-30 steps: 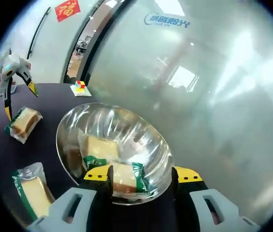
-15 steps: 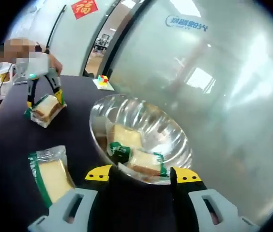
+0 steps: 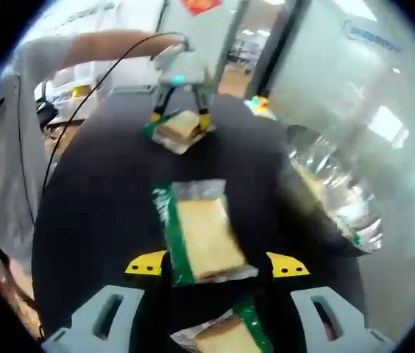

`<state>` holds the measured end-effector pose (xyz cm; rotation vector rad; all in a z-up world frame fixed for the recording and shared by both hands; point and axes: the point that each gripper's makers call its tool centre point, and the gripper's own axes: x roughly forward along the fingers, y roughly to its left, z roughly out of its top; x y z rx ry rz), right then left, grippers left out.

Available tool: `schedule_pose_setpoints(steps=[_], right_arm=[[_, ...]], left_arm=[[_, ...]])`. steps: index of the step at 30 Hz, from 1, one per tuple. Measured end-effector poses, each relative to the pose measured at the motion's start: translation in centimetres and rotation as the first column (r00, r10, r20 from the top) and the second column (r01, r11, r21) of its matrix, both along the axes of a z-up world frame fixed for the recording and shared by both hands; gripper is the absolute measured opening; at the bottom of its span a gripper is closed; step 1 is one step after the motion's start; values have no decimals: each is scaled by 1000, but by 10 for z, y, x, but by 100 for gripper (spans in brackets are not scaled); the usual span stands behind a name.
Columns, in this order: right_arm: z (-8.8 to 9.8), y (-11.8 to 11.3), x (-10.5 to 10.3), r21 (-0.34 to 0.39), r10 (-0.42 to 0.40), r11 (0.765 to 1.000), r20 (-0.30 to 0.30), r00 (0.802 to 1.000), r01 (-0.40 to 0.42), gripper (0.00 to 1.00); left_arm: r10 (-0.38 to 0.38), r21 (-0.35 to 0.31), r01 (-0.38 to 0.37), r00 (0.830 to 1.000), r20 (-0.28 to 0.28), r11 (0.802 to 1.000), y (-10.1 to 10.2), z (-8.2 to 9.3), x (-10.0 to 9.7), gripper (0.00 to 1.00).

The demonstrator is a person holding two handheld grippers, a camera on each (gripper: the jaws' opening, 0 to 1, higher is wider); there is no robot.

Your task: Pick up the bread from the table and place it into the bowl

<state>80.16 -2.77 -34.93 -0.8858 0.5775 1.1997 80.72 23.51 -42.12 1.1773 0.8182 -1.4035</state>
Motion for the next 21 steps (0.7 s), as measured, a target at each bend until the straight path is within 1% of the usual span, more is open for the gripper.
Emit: schedule_pose_setpoints(steps=[1, 2, 3, 5, 7, 8, 9, 10, 11, 12, 13, 14, 15, 16, 18, 19, 20, 21], right_arm=[[-4, 0, -3, -13, 13, 1000, -5, 1000, -13, 48], [-10, 0, -8, -28, 26, 999, -33, 999, -27, 48], [-12, 0, -5, -32, 29, 999, -40, 999, -30, 48], [-13, 2, -2, -43, 56, 997, -17, 998, -56, 48], [-14, 5, 0, -54, 56, 997, -29, 998, -57, 49], [-14, 7, 1, -55, 57, 997, -30, 998, -58, 51], [-15, 10, -2, -54, 68, 996, -46, 997, -71, 52], [-16, 15, -10, -38, 97, 994, -88, 991, -101, 55], [-17, 17, -13, -45, 103, 993, -105, 989, -108, 58], [-18, 19, -13, -50, 111, 992, -108, 988, -117, 60], [-21, 19, -8, -87, 121, 988, -86, 989, -128, 61], [-24, 17, 0, -132, 121, 983, -48, 992, -126, 62], [-28, 17, 3, -156, 123, 980, -41, 992, -128, 62], [-32, 19, 4, -168, 121, 977, -56, 991, -129, 62], [-36, 25, 7, -166, 123, 977, -78, 989, -135, 63], [-37, 30, -3, -169, 120, 977, -80, 989, -133, 64], [-39, 33, -4, -169, 122, 976, -86, 989, -135, 65], [-40, 41, 4, -166, 122, 976, -100, 987, -138, 66]], left_arm=[[2, -2, -2, 1000, 1, 1000, 0, 0, -1, 59], [4, -4, -4, 1000, 3, 1000, 0, 1, -1, 59], [6, -3, -6, 1000, 6, 1000, -1, 1, 0, 58], [6, 4, -6, 1000, 18, 1000, 0, 2, -5, 57], [6, 8, -6, 999, 32, 1000, 1, 3, -6, 56], [12, 6, -12, 999, 38, 1000, 2, 4, -3, 55], [15, 5, -15, 999, 44, 1000, 3, 4, -2, 55], [19, 1, -19, 999, 51, 1000, 5, 4, -1, 54], [21, -4, -21, 998, 59, 1000, 6, 5, 0, 54], [22, -11, -22, 997, 69, 1000, 7, 6, -3, 54], [22, -18, -21, 997, 77, 1000, 8, 7, -6, 53], [31, -29, -29, 996, 80, 999, 8, 8, -2, 53], [41, -38, -38, 996, 78, 999, 8, 8, -1, 53], [49, -46, -45, 996, 76, 998, 8, 9, -2, 53], [58, -61, -54, 995, 75, 997, 7, 12, -5, 52], [65, -68, -60, 995, 72, 996, 6, 15, -9, 52], [73, -78, -68, 995, 69, 995, 7, 16, -9, 52], [81, -92, -76, 995, 59, 993, 6, 17, -10, 52]])
